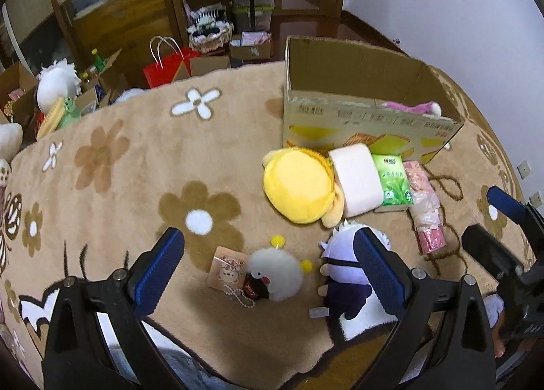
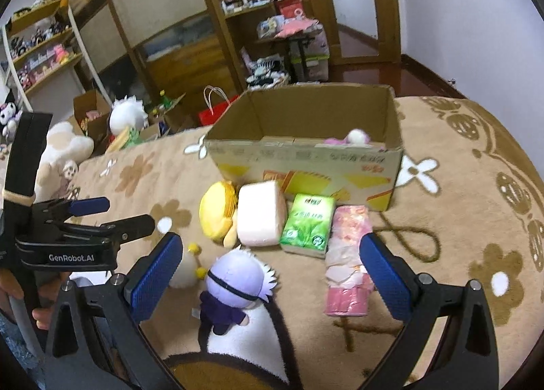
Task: Organize soft objects
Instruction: 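Move right tool to the white-haired doll while left tool approaches the white chick plush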
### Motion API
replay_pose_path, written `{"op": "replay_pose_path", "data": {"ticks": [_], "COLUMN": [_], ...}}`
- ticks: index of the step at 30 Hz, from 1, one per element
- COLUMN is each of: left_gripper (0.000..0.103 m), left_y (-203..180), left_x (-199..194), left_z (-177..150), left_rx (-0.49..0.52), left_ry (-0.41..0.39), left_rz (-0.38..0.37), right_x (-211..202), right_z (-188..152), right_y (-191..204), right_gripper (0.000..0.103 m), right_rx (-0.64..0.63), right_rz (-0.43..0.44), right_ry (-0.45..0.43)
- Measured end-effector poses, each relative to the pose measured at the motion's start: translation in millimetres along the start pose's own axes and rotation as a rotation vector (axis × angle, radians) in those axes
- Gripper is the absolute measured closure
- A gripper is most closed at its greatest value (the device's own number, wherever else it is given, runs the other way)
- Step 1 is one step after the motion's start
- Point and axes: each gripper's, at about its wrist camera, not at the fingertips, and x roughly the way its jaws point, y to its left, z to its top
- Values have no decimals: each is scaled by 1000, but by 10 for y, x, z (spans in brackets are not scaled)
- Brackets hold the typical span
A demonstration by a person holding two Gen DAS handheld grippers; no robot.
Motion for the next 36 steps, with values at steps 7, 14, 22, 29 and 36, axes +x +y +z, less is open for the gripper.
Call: {"op": "replay_pose_path", "data": {"ticks": [7, 14, 22, 29, 36], "left_gripper": [4, 4, 4, 4, 4], "left_y": [56, 123, 69, 88, 117], "left_x": [198, 401, 574, 715, 862], "left_z": [-6, -56, -89, -82, -90], "left_rx": [-49, -91, -74, -100, -126], "left_ry": [72, 144, 195, 239, 284], "left_rz": [-12, -6, 6, -9, -6], "right_x": [236, 440, 693, 883, 1020], "right_z": [-62, -167, -239, -287, -349], "right_y": [68, 129, 196, 285, 340], "right_gripper": [0, 0, 0, 0, 0], "right_rx": [-44, -74, -68, -89, -104], "right_rz": [7, -3, 12, 30, 38], "right_ry": [66, 133, 184, 216, 245]}}
